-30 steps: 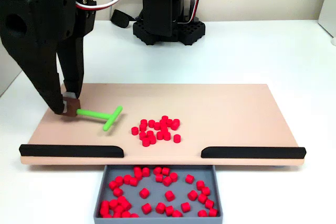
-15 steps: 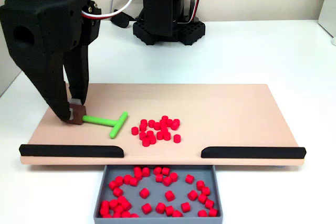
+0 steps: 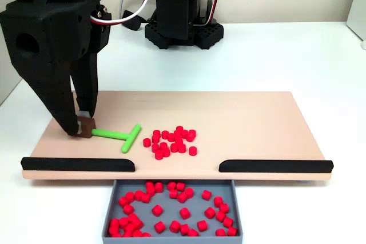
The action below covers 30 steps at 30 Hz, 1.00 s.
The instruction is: Push granules from right to the grey container
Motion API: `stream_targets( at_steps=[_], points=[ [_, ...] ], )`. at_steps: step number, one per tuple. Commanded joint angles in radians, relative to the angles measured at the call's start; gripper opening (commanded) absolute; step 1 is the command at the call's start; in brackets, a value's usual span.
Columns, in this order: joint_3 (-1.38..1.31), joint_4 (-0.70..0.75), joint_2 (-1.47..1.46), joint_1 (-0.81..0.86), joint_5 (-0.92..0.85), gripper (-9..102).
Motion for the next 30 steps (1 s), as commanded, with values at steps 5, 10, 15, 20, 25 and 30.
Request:
stream_targets(
  at_steps=[5,10,15,20,25,30],
  points=[
    [-0.029,-0.003,0.002,-0.014,-0.187,0],
    [-0.029,-0.003,0.008,-0.021,-0.129,0],
    [-0.029,-0.003,0.011,-0.025,-0.086,0],
    [-0.029,-0.003,0.012,-0.028,-0.034,0],
    [-0.029,-0.003,0.012,-0.029,0.026,0],
    [-0.029,-0.003,0.014,-0.035,0.075,0]
  ],
)
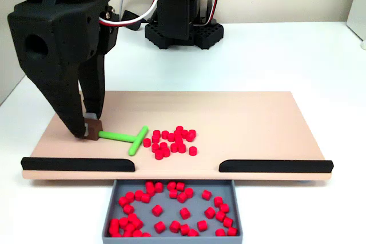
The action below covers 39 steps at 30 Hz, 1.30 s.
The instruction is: Push granules from right to the grey container
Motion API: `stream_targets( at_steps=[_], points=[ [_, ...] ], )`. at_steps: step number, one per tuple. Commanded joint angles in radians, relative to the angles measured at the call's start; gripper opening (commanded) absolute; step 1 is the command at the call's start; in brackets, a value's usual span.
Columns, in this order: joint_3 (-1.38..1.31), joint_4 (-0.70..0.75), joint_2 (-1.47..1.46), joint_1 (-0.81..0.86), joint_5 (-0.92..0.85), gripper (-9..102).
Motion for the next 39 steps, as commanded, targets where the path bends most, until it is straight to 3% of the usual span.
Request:
stream_targets(
  at_steps=[1,39],
  points=[
    [-0.025,-0.006,0.021,-0.015,0.040,0],
    [-0.025,-0.006,0.032,-0.060,0.256,0]
  ],
)
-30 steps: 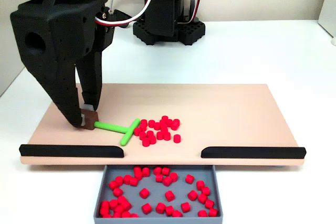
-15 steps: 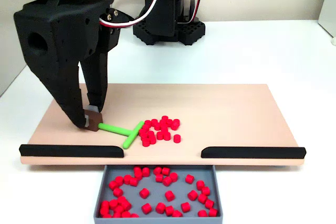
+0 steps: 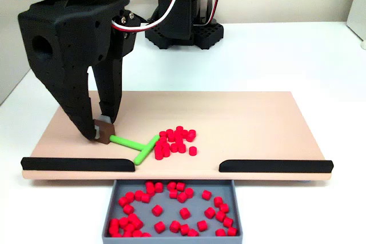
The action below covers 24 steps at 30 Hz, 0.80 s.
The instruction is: Push granules from right to the grey container
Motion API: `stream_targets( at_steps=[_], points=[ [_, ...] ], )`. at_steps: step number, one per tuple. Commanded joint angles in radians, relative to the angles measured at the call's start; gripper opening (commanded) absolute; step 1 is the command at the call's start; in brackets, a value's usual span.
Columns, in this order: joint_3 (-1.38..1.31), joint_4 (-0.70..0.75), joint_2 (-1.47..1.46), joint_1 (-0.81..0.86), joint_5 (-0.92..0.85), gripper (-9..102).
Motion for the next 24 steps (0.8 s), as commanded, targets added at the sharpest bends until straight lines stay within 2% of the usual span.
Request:
stream_targets(
  at_steps=[1,24],
  points=[
    [-0.025,-0.003,0.032,-0.011,0.025,0],
    [-0.025,-0.003,0.040,-0.044,0.219,0]
  ],
)
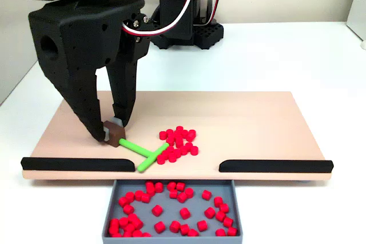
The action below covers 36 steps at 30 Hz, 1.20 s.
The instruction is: Push granules from right to the grey container
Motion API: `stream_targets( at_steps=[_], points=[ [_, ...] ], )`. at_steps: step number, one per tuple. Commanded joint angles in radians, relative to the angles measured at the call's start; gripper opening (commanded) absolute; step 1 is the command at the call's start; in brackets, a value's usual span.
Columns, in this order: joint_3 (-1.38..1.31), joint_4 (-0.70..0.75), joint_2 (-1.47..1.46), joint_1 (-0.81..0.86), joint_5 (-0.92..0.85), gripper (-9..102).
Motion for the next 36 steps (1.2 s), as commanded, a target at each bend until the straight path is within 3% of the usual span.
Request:
stream_targets(
  at_steps=[1,36],
  points=[
    [-0.025,-0.002,0.040,-0.011,0.025,0],
    [-0.025,-0.002,0.038,-0.060,0.442,0]
  ],
)
